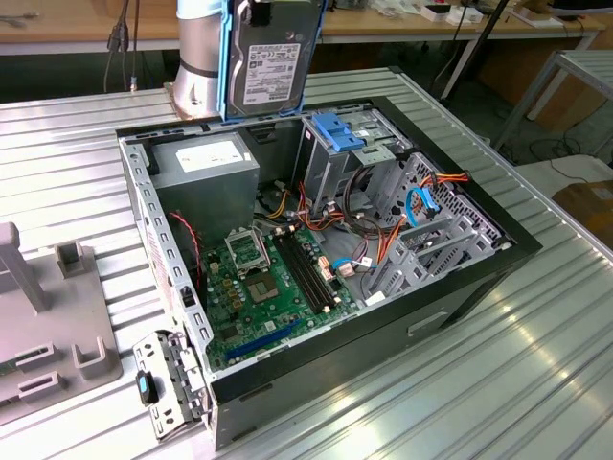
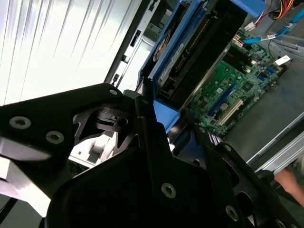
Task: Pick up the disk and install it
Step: 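Pick up the disk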
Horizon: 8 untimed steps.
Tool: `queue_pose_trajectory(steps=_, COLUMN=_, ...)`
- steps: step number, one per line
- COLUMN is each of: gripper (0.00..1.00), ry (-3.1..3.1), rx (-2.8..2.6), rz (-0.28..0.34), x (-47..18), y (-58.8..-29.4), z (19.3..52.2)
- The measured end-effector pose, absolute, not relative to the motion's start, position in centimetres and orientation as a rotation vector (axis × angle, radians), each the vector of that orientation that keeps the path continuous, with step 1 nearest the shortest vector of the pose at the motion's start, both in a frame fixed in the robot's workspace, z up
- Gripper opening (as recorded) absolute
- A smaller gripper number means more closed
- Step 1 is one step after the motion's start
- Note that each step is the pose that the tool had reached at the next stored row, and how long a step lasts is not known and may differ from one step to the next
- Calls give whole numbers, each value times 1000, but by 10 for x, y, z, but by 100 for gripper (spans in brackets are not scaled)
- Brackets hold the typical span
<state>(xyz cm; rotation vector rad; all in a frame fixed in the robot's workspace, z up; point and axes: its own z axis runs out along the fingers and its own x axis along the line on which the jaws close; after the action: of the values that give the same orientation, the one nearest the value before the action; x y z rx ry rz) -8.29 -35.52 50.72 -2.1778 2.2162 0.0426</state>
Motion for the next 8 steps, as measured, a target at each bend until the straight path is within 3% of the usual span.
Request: queue_pose_trajectory(steps=8, gripper=37, ry=2216, rx=-2178, rz=43, x=-82, y=-355, z=507)
